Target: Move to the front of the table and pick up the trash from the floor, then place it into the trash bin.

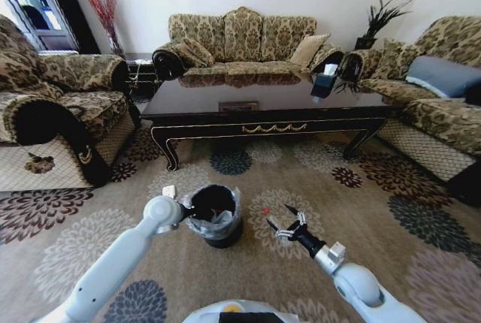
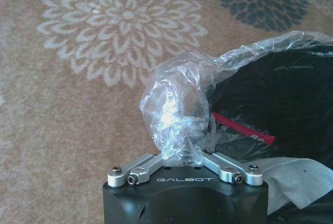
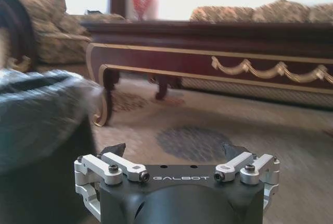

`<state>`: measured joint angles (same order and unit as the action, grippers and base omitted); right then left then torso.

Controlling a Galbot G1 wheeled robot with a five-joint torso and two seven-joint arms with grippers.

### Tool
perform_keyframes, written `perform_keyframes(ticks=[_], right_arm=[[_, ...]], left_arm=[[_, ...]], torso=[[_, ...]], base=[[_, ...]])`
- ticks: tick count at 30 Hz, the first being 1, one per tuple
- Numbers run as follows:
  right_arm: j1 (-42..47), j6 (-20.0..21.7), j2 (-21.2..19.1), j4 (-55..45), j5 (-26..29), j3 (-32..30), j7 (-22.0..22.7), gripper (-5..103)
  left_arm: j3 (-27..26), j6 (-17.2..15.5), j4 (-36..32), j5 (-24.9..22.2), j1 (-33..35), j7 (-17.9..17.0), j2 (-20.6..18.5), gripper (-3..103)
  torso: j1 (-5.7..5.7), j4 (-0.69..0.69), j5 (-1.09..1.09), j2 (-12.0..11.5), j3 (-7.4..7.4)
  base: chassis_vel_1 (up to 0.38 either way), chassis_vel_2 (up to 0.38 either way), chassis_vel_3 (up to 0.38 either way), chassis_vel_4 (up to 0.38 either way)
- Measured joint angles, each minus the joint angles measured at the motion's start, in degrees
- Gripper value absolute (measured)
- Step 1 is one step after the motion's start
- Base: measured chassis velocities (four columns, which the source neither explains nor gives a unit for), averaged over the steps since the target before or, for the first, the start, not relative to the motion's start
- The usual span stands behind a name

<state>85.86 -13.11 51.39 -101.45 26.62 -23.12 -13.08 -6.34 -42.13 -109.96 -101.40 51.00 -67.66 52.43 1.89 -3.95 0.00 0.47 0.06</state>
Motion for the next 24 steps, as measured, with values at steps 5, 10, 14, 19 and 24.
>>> perform_keyframes(ticks=[5, 10, 14, 19, 24], right_arm=[[-1.5, -0.3, 1.7, 6.2, -1.0, 0.1, 0.4, 100], [-2.5, 1.3, 3.2, 10.2, -1.5, 1.9, 2.7, 100], [-3.2, 2.7, 3.3, 12.5, -2.2, 3.0, 3.0, 100], [-4.2, 10.3, 2.6, 13.3, 2.3, 4.9, 2.5, 100], [-7.3, 13.7, 1.9, 15.7, 3.5, 7.8, 2.3, 100]], left_arm=[[-0.3, 0.0, 0.2, 0.0, 0.3, 0.7, 0.0, 0], [-0.2, 0.0, -0.4, 0.0, 0.5, 0.7, 0.0, 0], [0.0, 0.0, -0.9, 0.1, 0.7, 0.7, -0.1, 0], [0.2, 0.0, -1.5, 0.3, 1.0, 0.3, -0.3, 0], [0.0, 0.0, -2.5, 0.2, 1.9, -0.3, -0.8, 0]], torso=[[0.0, -0.03, 0.0, 0.0, 0.0], [0.0, -0.02, 0.0, 0.0, 0.0], [0.0, -0.02, 0.01, 0.0, 0.0], [0.0, -0.02, 0.0, 0.0, 0.0], [0.0, -0.02, 0.0, 0.0, 0.0]], base=[[0.0, 0.0, 0.0, 0.0], [0.0, 0.0, 0.0, 0.0], [0.0, 0.0, 0.0, 0.0], [0.0, 0.0, 0.0, 0.0], [0.0, 0.0, 0.0, 0.0]])
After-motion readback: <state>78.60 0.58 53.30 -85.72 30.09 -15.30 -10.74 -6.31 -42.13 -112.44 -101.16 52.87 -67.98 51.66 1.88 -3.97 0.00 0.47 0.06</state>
